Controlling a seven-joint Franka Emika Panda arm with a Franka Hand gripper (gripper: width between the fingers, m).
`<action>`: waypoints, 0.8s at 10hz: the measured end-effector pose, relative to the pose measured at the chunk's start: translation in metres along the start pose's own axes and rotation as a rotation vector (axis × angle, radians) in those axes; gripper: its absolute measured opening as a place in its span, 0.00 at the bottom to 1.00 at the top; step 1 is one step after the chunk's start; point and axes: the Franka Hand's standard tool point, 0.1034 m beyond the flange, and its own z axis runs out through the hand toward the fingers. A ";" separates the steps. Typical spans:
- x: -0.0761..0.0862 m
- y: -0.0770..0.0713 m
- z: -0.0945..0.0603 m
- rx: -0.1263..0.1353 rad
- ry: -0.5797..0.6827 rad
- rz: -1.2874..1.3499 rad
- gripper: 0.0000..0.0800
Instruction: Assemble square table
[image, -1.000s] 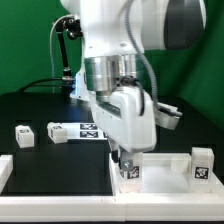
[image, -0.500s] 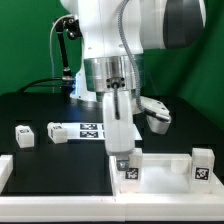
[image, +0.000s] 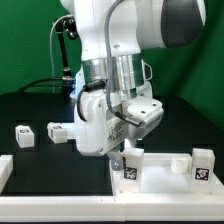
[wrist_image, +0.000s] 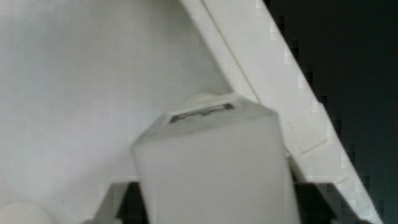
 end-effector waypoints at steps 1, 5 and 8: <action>0.000 0.000 0.001 -0.001 0.000 0.000 0.40; -0.028 0.014 -0.022 0.006 -0.028 -0.038 0.80; -0.053 0.027 -0.043 -0.037 -0.057 -0.066 0.81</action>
Offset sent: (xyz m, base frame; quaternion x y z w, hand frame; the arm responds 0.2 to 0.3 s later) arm -0.0111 0.0232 0.0274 0.0153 0.0149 -0.0216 0.9995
